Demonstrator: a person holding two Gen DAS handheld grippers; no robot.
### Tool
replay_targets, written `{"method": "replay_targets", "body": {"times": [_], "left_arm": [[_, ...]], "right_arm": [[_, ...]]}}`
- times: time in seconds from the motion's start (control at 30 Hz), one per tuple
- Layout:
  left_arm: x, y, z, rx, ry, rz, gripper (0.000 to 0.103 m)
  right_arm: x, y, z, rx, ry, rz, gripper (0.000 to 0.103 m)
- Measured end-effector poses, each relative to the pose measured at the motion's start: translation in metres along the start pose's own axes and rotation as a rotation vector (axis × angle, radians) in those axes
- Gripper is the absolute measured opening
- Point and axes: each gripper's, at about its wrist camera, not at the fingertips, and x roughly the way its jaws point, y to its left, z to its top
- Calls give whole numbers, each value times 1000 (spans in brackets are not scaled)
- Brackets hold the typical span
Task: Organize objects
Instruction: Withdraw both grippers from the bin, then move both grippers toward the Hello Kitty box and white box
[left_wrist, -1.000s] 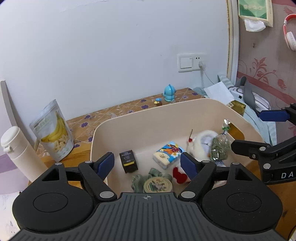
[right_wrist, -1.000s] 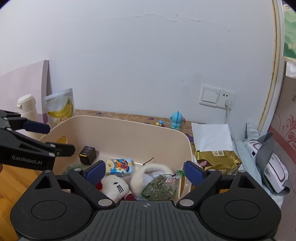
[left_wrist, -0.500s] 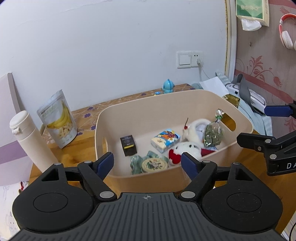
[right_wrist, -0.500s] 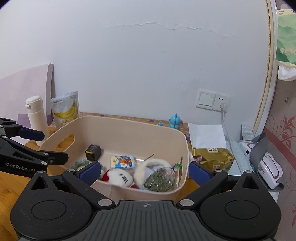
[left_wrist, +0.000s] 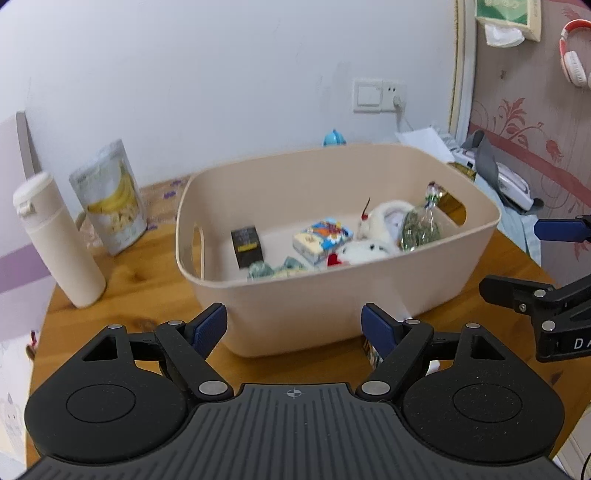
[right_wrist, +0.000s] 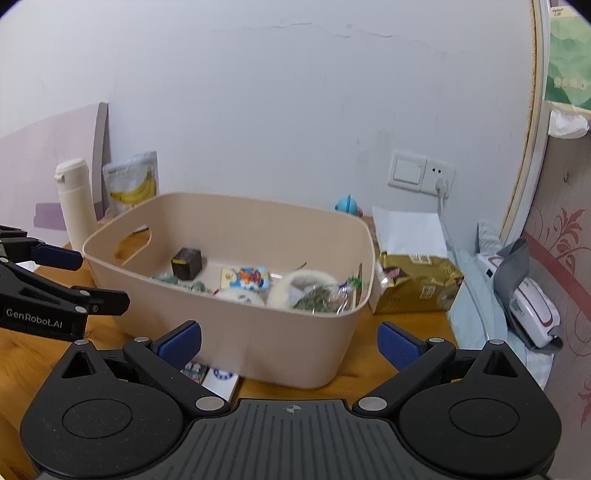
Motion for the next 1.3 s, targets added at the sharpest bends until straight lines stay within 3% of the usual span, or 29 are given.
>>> {"method": "replay_targets", "body": {"times": [0.63,1.3], "left_arm": [[31,4,-37,-49,93,14,81],[46,14,-39,-108,110,-13,81]], "right_arm": [[44,16,-42,-7,142,32,103],[81,36,-50,-19,235,80,103]]}}
